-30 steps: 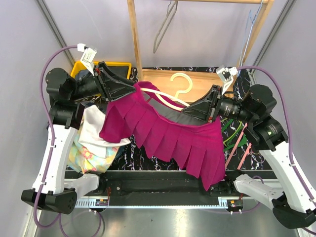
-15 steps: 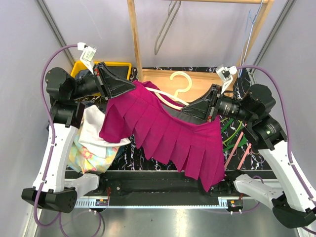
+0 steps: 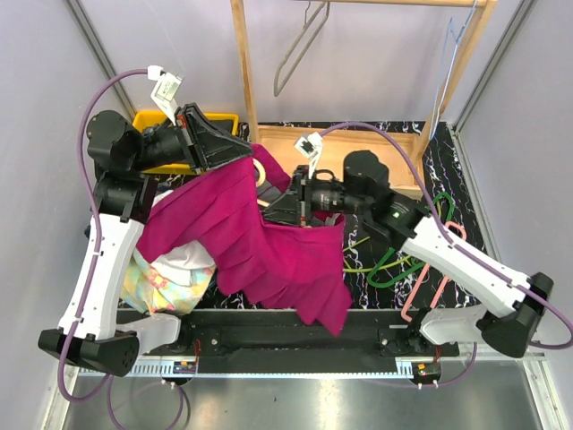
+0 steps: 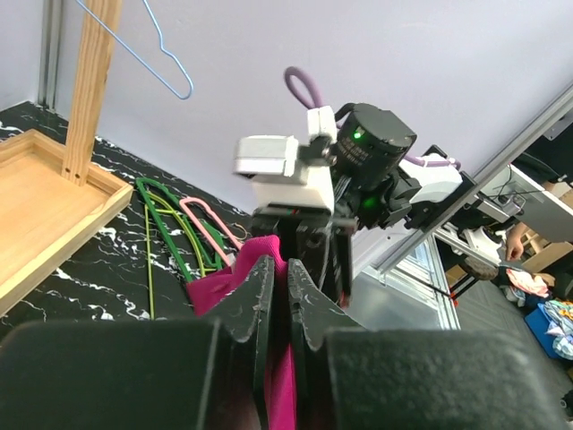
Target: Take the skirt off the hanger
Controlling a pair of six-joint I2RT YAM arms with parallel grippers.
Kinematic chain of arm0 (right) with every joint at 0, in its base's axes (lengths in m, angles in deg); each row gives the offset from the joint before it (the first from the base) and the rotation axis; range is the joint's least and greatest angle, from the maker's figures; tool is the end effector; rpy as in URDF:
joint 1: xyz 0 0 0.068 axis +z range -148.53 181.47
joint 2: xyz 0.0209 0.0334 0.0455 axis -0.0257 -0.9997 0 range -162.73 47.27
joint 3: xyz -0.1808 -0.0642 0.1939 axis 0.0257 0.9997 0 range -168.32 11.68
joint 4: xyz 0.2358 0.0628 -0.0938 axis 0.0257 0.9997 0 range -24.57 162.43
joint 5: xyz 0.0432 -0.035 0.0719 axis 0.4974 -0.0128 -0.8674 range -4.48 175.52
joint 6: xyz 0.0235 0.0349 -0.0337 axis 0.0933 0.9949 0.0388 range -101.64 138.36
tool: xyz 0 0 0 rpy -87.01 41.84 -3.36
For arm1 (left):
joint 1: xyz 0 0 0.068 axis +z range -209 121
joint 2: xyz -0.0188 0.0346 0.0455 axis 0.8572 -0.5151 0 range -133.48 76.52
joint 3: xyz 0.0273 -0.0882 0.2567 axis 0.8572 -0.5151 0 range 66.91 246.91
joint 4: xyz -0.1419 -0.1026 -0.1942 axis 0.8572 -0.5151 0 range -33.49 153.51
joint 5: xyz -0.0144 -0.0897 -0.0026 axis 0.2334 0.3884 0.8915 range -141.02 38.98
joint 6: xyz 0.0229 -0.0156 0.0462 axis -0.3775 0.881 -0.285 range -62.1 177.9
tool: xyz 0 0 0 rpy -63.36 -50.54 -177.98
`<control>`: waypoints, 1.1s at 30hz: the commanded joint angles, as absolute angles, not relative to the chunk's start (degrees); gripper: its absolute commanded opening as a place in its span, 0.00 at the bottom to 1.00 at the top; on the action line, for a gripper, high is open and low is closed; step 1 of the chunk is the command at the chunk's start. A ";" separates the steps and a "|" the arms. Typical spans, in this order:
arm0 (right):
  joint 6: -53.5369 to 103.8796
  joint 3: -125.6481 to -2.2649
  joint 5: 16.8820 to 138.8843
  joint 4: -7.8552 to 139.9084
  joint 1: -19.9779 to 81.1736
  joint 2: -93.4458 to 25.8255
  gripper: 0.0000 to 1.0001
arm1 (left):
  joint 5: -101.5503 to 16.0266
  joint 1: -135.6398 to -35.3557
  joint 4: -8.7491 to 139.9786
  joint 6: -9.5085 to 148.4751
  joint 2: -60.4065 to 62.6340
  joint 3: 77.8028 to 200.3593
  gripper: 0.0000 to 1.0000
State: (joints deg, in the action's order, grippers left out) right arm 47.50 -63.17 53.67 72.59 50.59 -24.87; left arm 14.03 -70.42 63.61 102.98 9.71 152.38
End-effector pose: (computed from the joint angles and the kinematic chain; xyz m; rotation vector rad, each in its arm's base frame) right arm 0.1723 0.2277 0.4281 -0.7814 1.6930 1.4517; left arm 0.2026 -0.0738 0.5201 0.6812 1.4714 -1.4804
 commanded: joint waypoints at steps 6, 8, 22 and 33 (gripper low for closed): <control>38.67 -78.75 63.88 56.57 52.27 -29.98 0.00 | 13.31 -71.65 64.40 101.51 14.12 150.49 0.09; 33.32 -85.04 66.35 57.60 52.27 -30.68 0.00 | 13.31 -71.65 63.69 100.10 14.64 150.67 0.09; 22.48 -115.87 67.68 74.22 52.27 -40.81 0.00 | 13.49 -70.42 54.55 91.31 16.92 149.97 0.13; 27.91 -90.74 65.58 87.48 52.36 -20.77 0.00 | 11.82 -69.63 50.77 87.18 17.98 154.27 0.05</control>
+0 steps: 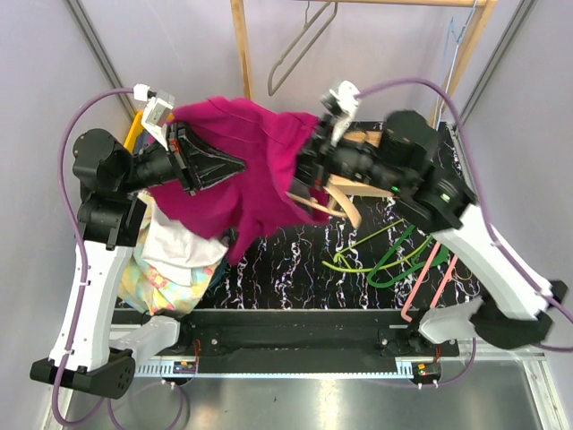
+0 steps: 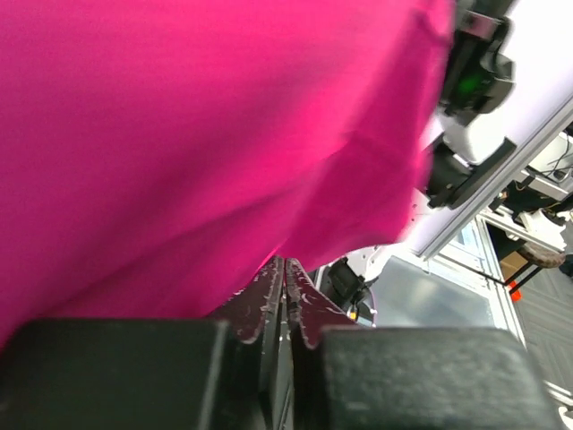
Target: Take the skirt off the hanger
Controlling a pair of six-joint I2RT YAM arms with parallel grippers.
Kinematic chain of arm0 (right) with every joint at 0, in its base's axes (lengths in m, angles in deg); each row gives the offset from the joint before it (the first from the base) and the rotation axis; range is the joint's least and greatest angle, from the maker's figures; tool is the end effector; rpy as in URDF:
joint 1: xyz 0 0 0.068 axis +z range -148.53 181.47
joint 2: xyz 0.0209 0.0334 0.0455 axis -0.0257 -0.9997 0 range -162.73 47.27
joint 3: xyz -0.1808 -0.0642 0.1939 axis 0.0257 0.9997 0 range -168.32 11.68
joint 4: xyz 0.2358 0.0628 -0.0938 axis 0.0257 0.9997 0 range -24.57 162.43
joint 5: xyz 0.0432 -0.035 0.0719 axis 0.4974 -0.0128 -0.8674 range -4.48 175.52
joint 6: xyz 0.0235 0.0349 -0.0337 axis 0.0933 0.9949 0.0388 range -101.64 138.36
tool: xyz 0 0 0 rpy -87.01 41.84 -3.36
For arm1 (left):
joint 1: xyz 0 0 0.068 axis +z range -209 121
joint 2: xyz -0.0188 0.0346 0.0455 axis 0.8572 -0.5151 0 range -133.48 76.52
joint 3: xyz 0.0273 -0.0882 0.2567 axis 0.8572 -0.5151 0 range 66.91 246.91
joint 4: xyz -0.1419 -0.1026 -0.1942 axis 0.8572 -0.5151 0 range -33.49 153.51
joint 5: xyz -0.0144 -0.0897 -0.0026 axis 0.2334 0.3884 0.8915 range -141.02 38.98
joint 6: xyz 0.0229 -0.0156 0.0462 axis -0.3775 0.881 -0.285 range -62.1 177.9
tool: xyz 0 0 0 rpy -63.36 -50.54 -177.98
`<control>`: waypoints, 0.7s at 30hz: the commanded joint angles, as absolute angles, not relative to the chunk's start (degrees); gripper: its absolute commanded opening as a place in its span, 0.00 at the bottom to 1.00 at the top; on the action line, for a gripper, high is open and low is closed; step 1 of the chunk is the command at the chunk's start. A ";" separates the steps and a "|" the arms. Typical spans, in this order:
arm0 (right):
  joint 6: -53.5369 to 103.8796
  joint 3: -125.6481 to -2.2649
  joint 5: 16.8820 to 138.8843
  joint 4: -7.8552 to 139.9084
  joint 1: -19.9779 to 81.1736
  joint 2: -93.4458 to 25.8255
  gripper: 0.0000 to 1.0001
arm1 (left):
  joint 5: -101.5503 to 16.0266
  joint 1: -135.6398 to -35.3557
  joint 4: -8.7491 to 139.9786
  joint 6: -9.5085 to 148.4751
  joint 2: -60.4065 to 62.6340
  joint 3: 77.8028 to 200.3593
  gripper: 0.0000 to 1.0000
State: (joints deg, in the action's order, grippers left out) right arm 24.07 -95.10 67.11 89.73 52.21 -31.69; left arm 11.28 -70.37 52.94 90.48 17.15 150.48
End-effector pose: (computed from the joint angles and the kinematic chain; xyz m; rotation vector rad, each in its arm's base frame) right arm 0.1595 0.2129 0.5465 -0.8562 1.3549 1.0199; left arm 0.1627 -0.0648 0.5172 0.7297 1.4360 -1.3235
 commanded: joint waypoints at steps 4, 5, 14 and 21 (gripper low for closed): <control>35.74 -76.95 62.94 92.32 52.27 -13.04 0.00 | 11.47 -69.19 50.15 86.64 17.90 155.15 0.05; 37.41 -71.35 62.59 92.15 52.36 -10.33 0.00 | 11.55 -69.28 50.59 87.34 17.81 155.15 0.07; 41.83 -66.80 61.53 86.88 52.27 -9.14 0.00 | 12.34 -69.28 53.23 90.68 17.11 154.89 0.88; 35.85 -80.15 62.15 91.79 52.27 -13.90 0.00 | 15.87 -68.67 44.56 80.09 18.69 149.89 0.99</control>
